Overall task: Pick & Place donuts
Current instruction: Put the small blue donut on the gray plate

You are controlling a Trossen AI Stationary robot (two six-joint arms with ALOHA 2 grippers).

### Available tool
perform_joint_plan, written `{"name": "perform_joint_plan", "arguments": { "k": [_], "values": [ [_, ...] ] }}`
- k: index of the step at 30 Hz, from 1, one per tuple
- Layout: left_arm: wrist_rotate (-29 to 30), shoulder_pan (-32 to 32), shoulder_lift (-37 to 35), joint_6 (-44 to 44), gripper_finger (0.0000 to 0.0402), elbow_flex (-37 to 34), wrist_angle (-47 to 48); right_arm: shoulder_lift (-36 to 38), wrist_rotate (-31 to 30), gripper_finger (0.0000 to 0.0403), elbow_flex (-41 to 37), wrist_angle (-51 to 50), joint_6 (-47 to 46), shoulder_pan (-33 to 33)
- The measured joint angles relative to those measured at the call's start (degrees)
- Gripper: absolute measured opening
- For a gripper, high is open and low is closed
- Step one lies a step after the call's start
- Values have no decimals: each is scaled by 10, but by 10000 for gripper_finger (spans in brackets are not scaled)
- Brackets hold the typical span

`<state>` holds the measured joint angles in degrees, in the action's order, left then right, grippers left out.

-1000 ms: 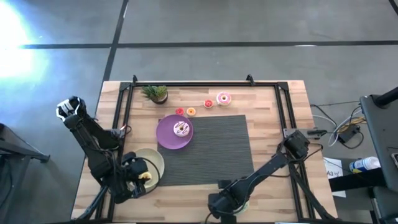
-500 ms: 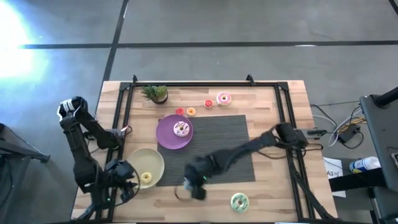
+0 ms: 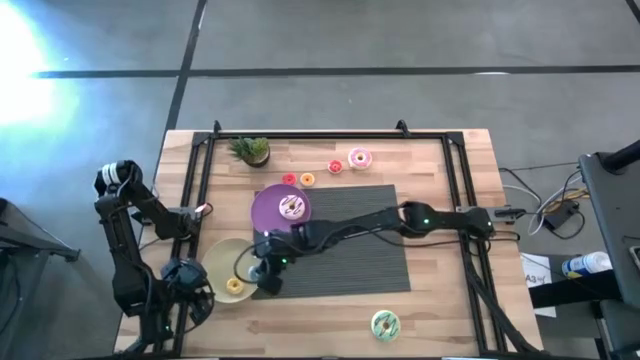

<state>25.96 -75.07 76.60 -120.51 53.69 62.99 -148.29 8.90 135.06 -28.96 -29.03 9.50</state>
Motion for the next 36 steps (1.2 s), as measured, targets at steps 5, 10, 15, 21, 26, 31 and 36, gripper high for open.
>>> {"name": "perform_joint_plan", "arguments": {
  "k": [5,10,15,21,26,31,36],
  "values": [
    [-8,-10,-3,0,162,0,3,2,13,25,-16,28,-28,-5],
    [0,-10,-4,1,162,-2,21,1,10,41,-15,44,-25,-8],
    [100,1,-5,17,162,-17,15,3,0,43,-13,29,-23,-8],
    [169,58,-15,8,162,-57,-12,26,-34,43,-13,0,-7,2],
    [229,109,-61,-21,163,-101,-77,53,-103,43,-13,-64,16,10],
    [291,135,-128,-20,163,-143,-134,58,-106,43,-13,-99,18,10],
    [288,151,-179,22,163,-208,-270,58,-124,45,-13,-87,19,10]
  ]
}}
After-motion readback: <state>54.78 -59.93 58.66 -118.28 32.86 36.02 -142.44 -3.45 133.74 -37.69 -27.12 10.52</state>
